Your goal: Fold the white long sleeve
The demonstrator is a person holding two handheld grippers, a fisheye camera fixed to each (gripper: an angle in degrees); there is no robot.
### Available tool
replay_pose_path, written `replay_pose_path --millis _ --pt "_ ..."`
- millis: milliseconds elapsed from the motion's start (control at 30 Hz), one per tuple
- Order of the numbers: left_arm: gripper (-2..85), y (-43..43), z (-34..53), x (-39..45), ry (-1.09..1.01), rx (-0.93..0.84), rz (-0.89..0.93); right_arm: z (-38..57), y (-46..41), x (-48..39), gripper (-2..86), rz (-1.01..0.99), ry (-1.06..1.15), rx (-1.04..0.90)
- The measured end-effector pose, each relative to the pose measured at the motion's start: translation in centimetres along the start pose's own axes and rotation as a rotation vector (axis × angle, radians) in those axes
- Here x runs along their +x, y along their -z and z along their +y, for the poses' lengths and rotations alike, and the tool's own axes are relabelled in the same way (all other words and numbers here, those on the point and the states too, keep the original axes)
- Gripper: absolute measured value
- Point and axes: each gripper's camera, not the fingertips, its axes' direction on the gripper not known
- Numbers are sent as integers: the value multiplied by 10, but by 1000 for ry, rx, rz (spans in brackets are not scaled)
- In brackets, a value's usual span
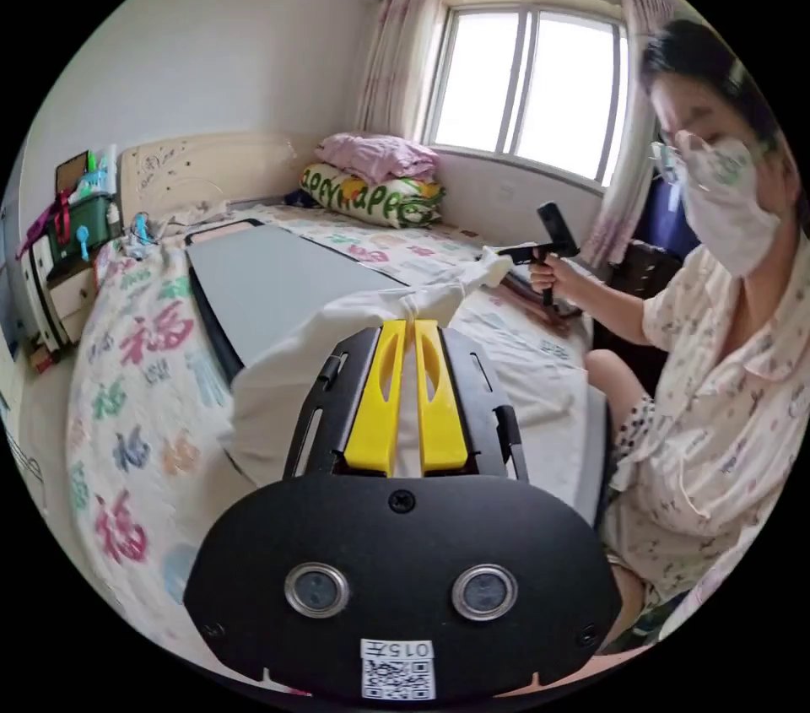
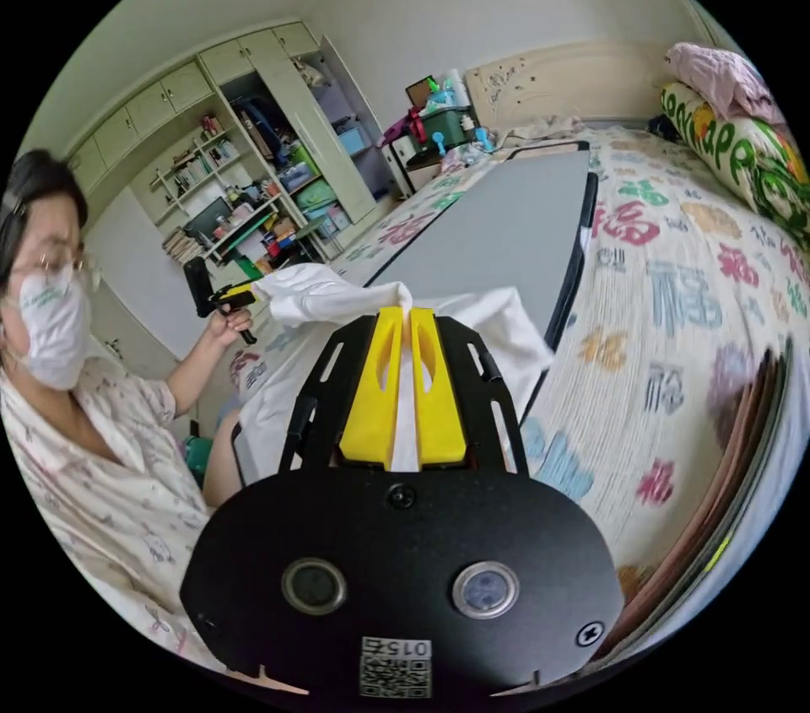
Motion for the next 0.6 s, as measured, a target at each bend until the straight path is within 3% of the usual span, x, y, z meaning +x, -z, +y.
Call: replay_pose_path --millis 167,400,600 --pt "10 -19 119 140 -22 -240 -44 137 -16 2 5 23 -124 -122" --pt "10 26 165 187 84 -139 -99 196 -29 17 11 -8 -173 -64" --pt "13 7 200 206 138 -390 -90 240 -55 50 46 49 -265 -106"
